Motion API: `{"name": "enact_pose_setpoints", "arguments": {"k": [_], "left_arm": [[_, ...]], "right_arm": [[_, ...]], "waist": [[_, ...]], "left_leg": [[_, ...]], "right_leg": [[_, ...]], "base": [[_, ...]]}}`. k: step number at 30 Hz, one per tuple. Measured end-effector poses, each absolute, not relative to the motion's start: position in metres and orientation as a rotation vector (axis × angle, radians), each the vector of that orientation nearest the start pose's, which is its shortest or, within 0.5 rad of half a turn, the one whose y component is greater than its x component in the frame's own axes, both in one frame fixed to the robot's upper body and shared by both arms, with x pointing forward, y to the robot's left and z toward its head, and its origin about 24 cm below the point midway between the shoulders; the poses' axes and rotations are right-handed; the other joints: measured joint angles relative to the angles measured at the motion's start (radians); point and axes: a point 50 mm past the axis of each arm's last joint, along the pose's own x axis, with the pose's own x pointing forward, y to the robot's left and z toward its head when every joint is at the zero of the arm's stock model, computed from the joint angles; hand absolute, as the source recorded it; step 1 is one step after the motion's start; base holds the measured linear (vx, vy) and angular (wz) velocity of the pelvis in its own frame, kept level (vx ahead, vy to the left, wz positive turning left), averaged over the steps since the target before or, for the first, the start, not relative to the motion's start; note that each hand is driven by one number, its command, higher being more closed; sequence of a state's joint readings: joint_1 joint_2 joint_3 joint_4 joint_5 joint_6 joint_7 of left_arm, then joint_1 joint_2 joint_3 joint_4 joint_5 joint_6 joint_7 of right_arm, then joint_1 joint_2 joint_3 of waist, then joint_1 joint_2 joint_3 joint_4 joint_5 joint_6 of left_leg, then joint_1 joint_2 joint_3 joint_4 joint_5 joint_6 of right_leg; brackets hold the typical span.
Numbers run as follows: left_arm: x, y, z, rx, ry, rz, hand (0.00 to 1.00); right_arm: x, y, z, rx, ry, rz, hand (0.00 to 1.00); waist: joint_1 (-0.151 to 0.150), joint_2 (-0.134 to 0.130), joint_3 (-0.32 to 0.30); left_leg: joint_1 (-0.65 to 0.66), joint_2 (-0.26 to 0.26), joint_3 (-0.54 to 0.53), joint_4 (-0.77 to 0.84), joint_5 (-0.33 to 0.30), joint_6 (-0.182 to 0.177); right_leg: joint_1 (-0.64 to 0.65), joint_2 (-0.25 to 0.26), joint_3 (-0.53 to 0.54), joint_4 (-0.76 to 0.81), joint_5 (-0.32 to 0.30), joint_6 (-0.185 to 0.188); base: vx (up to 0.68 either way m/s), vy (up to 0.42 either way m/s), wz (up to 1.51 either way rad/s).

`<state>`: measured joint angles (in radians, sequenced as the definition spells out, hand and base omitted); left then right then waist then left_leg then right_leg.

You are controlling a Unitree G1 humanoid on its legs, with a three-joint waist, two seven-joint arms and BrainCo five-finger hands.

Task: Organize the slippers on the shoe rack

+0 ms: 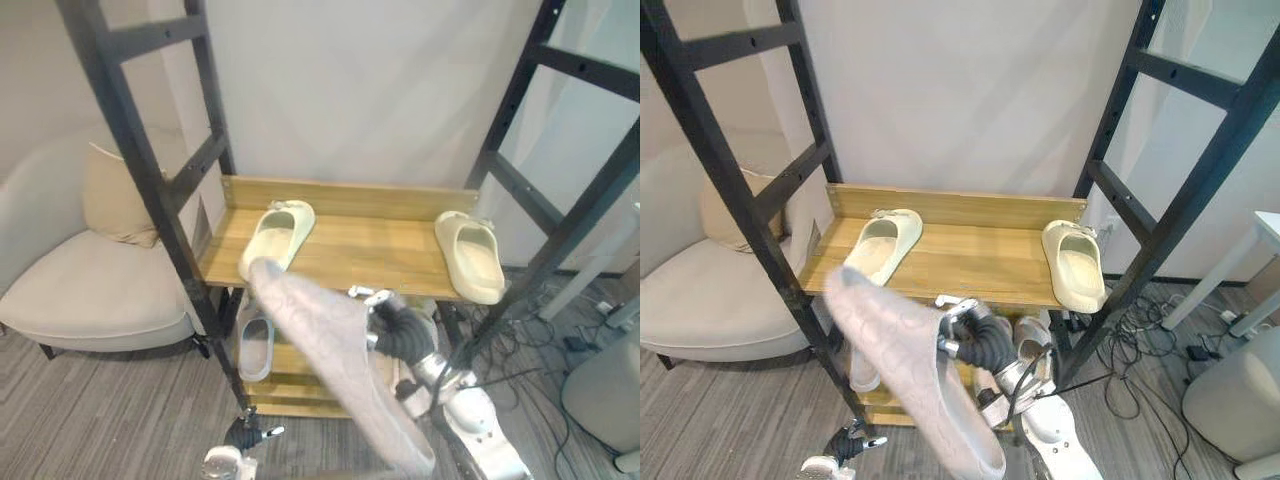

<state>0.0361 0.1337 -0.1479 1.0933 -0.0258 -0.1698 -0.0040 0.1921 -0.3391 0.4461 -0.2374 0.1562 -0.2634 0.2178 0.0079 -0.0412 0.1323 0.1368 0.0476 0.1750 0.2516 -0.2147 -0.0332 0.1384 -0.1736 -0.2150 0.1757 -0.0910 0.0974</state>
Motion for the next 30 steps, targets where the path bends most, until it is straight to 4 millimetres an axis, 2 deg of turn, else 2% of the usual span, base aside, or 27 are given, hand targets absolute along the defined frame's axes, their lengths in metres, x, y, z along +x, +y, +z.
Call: {"name": "enact_pose_setpoints", "arguments": {"k": [1,2,3,4,6,7,9,12,14,16,17,19,20,22,26,30], "left_arm": [[0.121,0.181,-0.154,0.169,0.957,-0.069,0.0],[0.123,0.18,-0.153,0.17,0.953,-0.073,0.0],[0.134,0.178,-0.15,0.167,0.927,-0.081,0.0],[0.144,0.177,-0.147,0.161,0.902,-0.076,0.0],[0.165,0.176,-0.138,0.139,0.843,-0.063,0.0],[0.172,0.175,-0.135,0.127,0.825,-0.054,0.0],[0.185,0.174,-0.128,0.111,0.773,-0.037,0.0],[0.204,0.177,-0.114,0.107,0.664,0.011,0.0],[0.22,0.183,-0.101,0.102,0.59,0.043,0.0],[0.235,0.185,-0.091,0.074,0.534,0.076,0.0],[0.238,0.184,-0.088,0.074,0.52,0.077,0.0],[0.259,0.182,-0.071,0.067,0.439,0.083,0.0],[0.26,0.183,-0.07,0.062,0.435,0.092,0.0],[0.277,0.19,-0.052,-0.026,0.357,0.146,0.0],[0.289,0.203,-0.035,-0.079,0.283,0.217,0.0],[0.272,0.211,-0.052,-0.094,0.38,0.292,0.0]], "right_arm": [[0.188,-0.095,0.053,-0.071,-0.167,0.688,1.0],[0.189,-0.095,0.052,-0.083,-0.166,0.696,1.0],[0.199,-0.094,0.055,-0.131,-0.183,0.726,1.0],[0.208,-0.093,0.058,-0.163,-0.2,0.738,1.0],[0.227,-0.093,0.063,-0.238,-0.229,0.732,1.0],[0.235,-0.093,0.064,-0.264,-0.235,0.717,1.0],[0.249,-0.094,0.072,-0.327,-0.263,0.696,1.0],[0.267,-0.093,0.092,-0.372,-0.339,0.657,1.0],[0.281,-0.092,0.115,-0.449,-0.432,0.634,1.0],[0.298,-0.094,0.134,-0.476,-0.491,0.572,1.0],[0.301,-0.095,0.138,-0.485,-0.499,0.558,1.0],[0.32,-0.101,0.16,-0.575,-0.558,0.488,1.0],[0.322,-0.101,0.164,-0.581,-0.569,0.477,1.0],[0.334,-0.106,0.192,-0.615,-0.652,0.376,1.0],[0.338,-0.106,0.218,-0.623,-0.746,0.286,1.0],[0.341,-0.111,0.24,-0.584,-0.805,0.122,1.0]], "waist": [[0.002,0.013,0.014],[0.002,0.02,0.02],[0.004,0.04,0.05],[0.006,0.041,0.086],[0.014,0.055,0.155],[0.025,0.066,0.175],[0.029,0.084,0.216],[0.04,0.089,0.257],[0.046,0.089,0.288],[0.046,0.092,0.294],[0.045,0.096,0.298],[0.051,0.096,0.324],[0.051,0.096,0.325],[0.06,0.097,0.352],[0.075,0.094,0.379],[0.091,0.086,0.399]], "left_leg": [[-0.077,0.021,-0.012,0.112,-0.041,-0.002],[-0.113,0.03,-0.019,0.154,-0.059,-0.001],[-0.212,0.053,-0.03,0.279,-0.099,0.0],[-0.265,0.062,-0.04,0.346,-0.12,0.002],[-0.373,0.071,-0.056,0.463,-0.155,-0.005],[-0.422,0.075,-0.062,0.502,-0.17,0.0],[-0.492,0.083,-0.078,0.561,-0.176,-0.003],[-0.612,0.086,-0.098,0.654,-0.186,-0.006],[-0.703,0.095,-0.109,0.738,-0.201,-0.005],[-0.818,0.099,-0.126,0.816,-0.207,-0.01],[-0.84,0.098,-0.133,0.834,-0.209,-0.009],[-0.964,0.098,-0.151,0.928,-0.223,-0.002],[-0.985,0.098,-0.153,0.942,-0.225,0.001],[-1.098,0.096,-0.158,1.02,-0.237,0.009],[-1.199,0.099,-0.163,1.105,-0.253,0.008],[-1.3,0.101,-0.175,1.164,-0.257,0.001]], "right_leg": [[-0.05,0.004,-0.003,0.074,-0.03,-0.006],[-0.079,0.004,-0.005,0.108,-0.044,-0.007],[-0.171,0.001,-0.01,0.227,-0.082,-0.015],[-0.22,-0.002,-0.009,0.301,-0.108,-0.019],[-0.331,-0.019,-0.014,0.437,-0.158,-0.031],[-0.377,-0.023,-0.015,0.479,-0.178,-0.027],[-0.447,-0.03,-0.024,0.543,-0.198,-0.037],[-0.569,-0.054,-0.03,0.662,-0.235,-0.053],[-0.66,-0.068,-0.032,0.757,-0.258,-0.073],[-0.765,-0.079,-0.036,0.837,-0.274,-0.086],[-0.785,-0.081,-0.04,0.853,-0.279,-0.086],[-0.897,-0.101,-0.042,0.949,-0.3,-0.098],[-0.918,-0.105,-0.042,0.964,-0.305,-0.1],[-1.034,-0.121,-0.027,1.049,-0.323,-0.095],[-1.145,-0.13,0.0,1.141,-0.343,-0.098],[-1.24,-0.143,-0.001,1.206,-0.358,-0.109]], "base": [[-0.16,-0.078,0.18],[-0.19,-0.043,0.2],[-0.14,-0.016,0.2],[-0.22,-0.037,0.24],[-0.25,-0.062,0.17],[-0.25,-0.057,0.12],[-0.18,-0.031,0.12],[-0.14,-0.023,0.14],[-0.11,-0.009,0.06],[-0.08,0.019,0.06],[-0.1,0.046,0.18],[-0.1,0.055,0.13],[-0.11,0.064,0.06],[-0.11,0.082,0.02],[-0.07,0.076,-0.07],[-0.01,0.027,0.03]]}}
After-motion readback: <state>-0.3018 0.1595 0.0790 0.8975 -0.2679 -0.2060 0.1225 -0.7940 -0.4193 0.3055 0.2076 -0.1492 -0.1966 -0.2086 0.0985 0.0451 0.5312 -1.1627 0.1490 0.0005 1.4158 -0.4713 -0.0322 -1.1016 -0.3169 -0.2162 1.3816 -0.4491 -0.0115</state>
